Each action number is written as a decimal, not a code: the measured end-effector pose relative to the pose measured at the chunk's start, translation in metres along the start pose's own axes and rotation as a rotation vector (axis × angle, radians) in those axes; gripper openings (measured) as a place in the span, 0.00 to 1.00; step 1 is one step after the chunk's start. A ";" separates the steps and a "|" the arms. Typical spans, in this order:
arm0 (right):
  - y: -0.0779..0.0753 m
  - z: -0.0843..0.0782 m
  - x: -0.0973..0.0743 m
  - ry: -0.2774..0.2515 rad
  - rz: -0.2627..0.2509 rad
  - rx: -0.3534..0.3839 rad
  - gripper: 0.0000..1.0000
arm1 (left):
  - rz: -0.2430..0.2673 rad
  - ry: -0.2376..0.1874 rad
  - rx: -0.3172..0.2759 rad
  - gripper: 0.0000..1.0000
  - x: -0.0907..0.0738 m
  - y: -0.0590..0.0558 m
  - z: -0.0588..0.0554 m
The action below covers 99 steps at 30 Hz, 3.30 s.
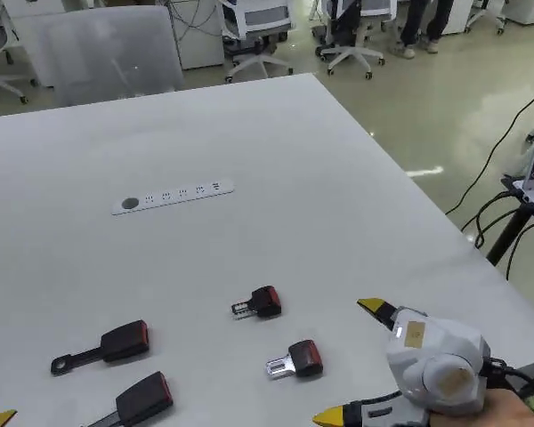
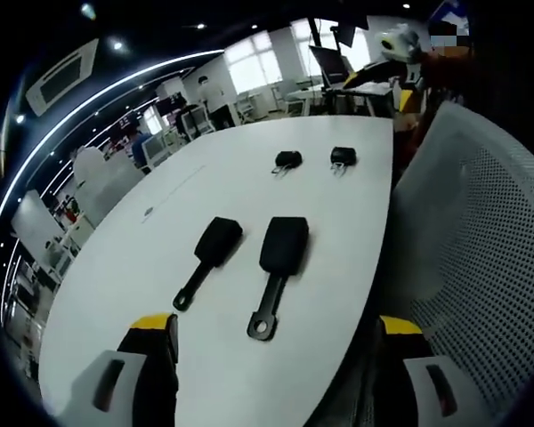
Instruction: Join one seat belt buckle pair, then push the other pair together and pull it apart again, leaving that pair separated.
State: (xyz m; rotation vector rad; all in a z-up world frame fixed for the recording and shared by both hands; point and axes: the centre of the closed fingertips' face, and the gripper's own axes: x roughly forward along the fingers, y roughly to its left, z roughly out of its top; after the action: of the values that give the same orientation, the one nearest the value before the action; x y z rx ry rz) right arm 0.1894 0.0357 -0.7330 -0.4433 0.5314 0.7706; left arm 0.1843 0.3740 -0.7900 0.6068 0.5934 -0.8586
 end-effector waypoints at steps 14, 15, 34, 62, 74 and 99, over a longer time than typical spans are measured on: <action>-0.006 0.005 0.015 0.050 0.030 -0.023 0.98 | 0.044 -0.037 -0.009 0.89 -0.003 0.011 0.009; -0.006 0.003 0.016 0.058 0.033 -0.036 0.98 | 0.046 -0.032 -0.015 0.89 -0.003 0.011 0.007; -0.029 0.001 -0.001 0.050 0.076 -0.052 0.98 | 0.048 0.106 -0.065 0.87 0.000 0.004 -0.021; -0.032 -0.004 0.024 0.028 0.123 -0.121 0.75 | 0.010 0.134 -0.044 0.77 0.005 0.003 -0.024; -0.034 -0.009 0.034 0.065 0.133 -0.149 0.71 | 0.025 0.150 0.026 0.80 0.003 0.010 -0.028; -0.026 -0.033 0.055 0.171 0.276 -0.274 0.59 | -0.142 0.173 0.105 0.68 0.048 0.010 0.019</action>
State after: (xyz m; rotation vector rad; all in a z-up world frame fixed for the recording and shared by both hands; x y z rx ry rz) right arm 0.2318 0.0297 -0.7871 -0.7035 0.6582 1.0838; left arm 0.2217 0.3414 -0.8079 0.7459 0.7584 -0.9808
